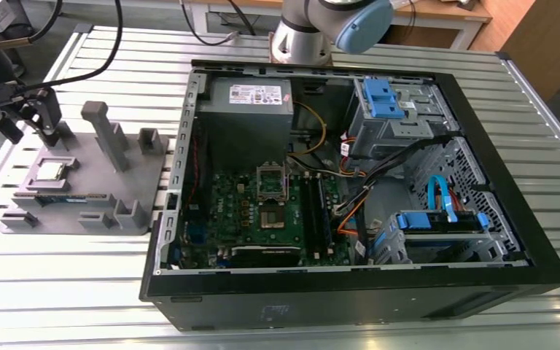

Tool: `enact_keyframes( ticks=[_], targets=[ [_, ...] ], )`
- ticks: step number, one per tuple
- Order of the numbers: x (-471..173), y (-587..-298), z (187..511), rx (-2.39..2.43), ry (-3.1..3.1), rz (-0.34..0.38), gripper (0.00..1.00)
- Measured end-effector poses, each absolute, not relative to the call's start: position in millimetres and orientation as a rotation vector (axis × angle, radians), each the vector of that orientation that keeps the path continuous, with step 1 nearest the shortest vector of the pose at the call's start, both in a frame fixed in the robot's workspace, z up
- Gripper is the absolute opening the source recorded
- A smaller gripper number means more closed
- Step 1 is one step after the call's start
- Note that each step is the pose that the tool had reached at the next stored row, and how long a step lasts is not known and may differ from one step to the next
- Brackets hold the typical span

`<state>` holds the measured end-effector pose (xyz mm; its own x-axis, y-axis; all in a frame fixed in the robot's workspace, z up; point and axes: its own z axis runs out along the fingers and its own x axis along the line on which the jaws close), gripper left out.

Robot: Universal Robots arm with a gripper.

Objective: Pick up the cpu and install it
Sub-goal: 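Pick up the cpu and move it towards the insertion slot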

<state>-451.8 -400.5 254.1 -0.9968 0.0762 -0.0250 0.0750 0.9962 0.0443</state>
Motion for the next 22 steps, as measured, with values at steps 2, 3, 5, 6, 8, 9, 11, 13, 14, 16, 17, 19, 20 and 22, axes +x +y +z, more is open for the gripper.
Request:
enact_keyframes(
  ticks=[2, 3, 5, 6, 8, 9, 11, 13, 14, 16, 17, 19, 20, 22],
  targets=[
    [-452, -401, 253, 0.118, 3.112, 0.068, 0.59],
    [-452, -401, 253, 0.118, 3.112, 0.068, 0.59],
    [-452, -401, 253, 0.118, 3.112, 0.068, 0.59],
    [-452, -401, 253, 0.118, 3.112, 0.068, 0.59],
    [-452, -401, 252, 0.118, 3.112, 0.068, 0.59],
    [-452, -401, 251, 0.118, 3.112, 0.068, 0.59],
    [-453, -401, 249, 0.118, 3.112, 0.068, 0.59],
    [-454, -401, 248, 0.118, 3.112, 0.067, 0.59],
    [-454, -401, 247, 0.118, 3.112, 0.067, 0.59],
    [-455, -401, 244, 0.118, 3.112, 0.068, 0.59],
    [-456, -401, 244, 0.118, 3.112, 0.068, 0.59],
    [-457, -401, 242, 0.118, 3.112, 0.068, 0.59],
    [-457, -401, 241, 0.118, 3.112, 0.068, 0.59],
    [-457, -401, 240, 0.118, 3.112, 0.068, 0.59]
  ],
)
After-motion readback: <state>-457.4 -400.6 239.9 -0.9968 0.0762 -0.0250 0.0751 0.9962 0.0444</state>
